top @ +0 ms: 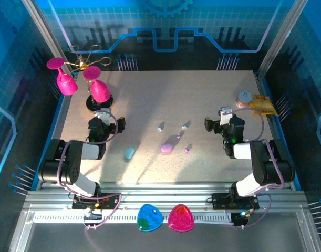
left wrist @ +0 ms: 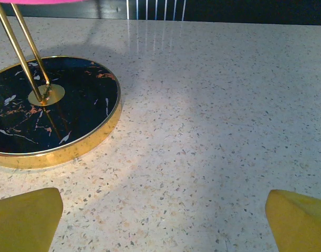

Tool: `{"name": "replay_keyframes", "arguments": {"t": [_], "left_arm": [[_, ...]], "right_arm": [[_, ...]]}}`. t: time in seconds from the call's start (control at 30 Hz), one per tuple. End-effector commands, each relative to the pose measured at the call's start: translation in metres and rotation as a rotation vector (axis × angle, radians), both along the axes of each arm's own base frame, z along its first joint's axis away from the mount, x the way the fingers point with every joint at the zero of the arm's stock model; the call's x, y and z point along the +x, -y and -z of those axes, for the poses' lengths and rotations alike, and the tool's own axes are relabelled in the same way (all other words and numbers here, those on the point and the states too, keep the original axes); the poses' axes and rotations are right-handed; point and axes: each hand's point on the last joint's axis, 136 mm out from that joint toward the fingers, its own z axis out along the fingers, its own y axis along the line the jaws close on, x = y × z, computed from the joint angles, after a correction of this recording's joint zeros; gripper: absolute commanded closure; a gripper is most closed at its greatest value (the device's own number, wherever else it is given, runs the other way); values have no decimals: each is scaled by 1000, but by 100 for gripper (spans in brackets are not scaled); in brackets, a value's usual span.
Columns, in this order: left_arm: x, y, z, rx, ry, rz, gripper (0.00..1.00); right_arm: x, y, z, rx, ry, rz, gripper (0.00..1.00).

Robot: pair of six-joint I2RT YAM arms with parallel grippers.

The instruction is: Insert wireless bluetooth earbuds into charging case

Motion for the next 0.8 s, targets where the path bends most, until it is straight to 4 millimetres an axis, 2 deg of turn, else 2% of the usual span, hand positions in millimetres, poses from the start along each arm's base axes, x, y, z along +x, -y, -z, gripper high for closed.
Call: {"name": "replay_keyframes", "arguments": {"t": [0.0,0.6,0.77], "left_arm": [[6,-3,-7,-12,25,-16,1],[6,-3,-7,-14,24,-15,1],[-5,8,-29,39,70,16,0]], "right_arm": [[4,-6,-6,-8,23,-25,0],[3,-6,-7,-5,29,-29,0],[-5,-6,-32,-9,46,-24,0]]}}
